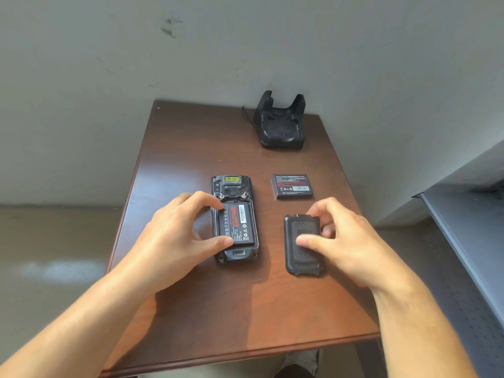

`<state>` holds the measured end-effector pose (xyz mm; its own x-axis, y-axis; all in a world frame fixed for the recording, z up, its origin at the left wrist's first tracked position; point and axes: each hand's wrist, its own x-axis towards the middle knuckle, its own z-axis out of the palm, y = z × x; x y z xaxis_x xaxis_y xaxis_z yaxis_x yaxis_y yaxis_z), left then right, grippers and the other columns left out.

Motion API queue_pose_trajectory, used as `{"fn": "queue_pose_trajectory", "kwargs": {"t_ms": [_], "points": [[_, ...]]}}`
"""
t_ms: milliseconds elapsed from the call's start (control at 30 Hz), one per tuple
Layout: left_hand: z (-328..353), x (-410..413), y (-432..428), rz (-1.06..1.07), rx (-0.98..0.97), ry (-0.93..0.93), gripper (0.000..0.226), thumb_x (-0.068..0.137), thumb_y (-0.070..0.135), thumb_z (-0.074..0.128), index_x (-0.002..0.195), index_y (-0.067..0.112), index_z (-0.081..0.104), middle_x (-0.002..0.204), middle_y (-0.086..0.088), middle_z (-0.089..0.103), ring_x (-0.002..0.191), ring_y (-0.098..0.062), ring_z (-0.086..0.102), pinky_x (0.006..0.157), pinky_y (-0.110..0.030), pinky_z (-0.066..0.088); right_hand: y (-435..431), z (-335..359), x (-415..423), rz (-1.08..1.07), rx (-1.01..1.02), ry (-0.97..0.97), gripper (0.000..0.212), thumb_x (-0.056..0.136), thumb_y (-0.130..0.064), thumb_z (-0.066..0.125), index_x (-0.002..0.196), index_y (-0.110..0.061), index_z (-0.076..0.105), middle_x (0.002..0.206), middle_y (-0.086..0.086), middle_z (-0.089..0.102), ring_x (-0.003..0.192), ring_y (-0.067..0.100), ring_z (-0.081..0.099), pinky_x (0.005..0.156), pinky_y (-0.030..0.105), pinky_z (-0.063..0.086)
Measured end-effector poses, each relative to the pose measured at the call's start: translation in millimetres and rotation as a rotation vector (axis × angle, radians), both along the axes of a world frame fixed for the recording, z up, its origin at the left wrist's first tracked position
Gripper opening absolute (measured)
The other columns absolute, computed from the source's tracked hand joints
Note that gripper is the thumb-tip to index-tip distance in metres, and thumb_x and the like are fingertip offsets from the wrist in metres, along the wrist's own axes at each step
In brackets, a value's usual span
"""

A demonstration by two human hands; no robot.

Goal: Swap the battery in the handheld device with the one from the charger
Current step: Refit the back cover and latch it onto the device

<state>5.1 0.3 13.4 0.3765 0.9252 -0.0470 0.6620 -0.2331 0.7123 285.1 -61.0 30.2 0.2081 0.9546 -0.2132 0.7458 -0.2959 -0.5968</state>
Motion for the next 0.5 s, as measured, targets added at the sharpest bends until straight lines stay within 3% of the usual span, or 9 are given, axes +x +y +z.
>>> {"fn": "queue_pose_trajectory", "kwargs": {"t_ms": [100, 233, 367, 500], "points": [[0.1, -1.2, 1.1, -0.003, -0.011, 0.005, 0.046, 0.068, 0.053, 0.077, 0.105, 0.043, 0.053, 0.086, 0.016, 0.056, 0.063, -0.003, 0.064, 0.069, -0.027, 0.044, 6.6, 1.2, -2.4, -0.05, 0.261, 0.345, 0.017, 0.087, -0.016, 0.077, 0.094, -0.028, 0.068, 0.091, 0.0, 0.074, 0.085, 0.019, 0.068, 0.077, 0.036, 0.055], [-0.2, -3.6, 4.1, -0.053, -0.017, -0.018, 0.033, 0.079, 0.042, 0.073, 0.109, 0.042, 0.058, 0.09, 0.01, 0.059, 0.065, -0.004, 0.067, 0.073, -0.018, 0.042, 25.5, 5.2, -29.6, -0.12, 0.541, 0.734, 0.019, 0.091, -0.004, 0.071, 0.095, -0.022, 0.07, 0.091, -0.006, 0.073, 0.084, 0.008, 0.066, 0.074, 0.023, 0.052], [-1.6, -7.3, 5.0, -0.065, -0.059, -0.069, 0.032, 0.089, 0.016, 0.068, 0.109, 0.039, 0.062, 0.092, 0.015, 0.06, 0.061, -0.004, 0.07, 0.07, -0.008, 0.038, 42.6, -3.4, -63.2, -0.086, 0.574, 0.77, 0.017, 0.088, -0.005, 0.074, 0.097, -0.019, 0.071, 0.097, -0.002, 0.073, 0.086, 0.012, 0.065, 0.079, 0.026, 0.053], [-3.7, -14.3, 3.4, -0.042, -0.132, -0.126, 0.041, 0.09, 0.011, 0.062, 0.11, 0.047, 0.057, 0.064, 0.013, 0.068, 0.072, -0.01, 0.071, 0.076, -0.025, 0.05, 53.5, -9.6, -78.1, -0.021, 0.519, 0.696, 0.016, 0.087, -0.007, 0.076, 0.098, -0.018, 0.072, 0.093, -0.005, 0.072, 0.084, 0.009, 0.064, 0.085, 0.029, 0.054]]}}
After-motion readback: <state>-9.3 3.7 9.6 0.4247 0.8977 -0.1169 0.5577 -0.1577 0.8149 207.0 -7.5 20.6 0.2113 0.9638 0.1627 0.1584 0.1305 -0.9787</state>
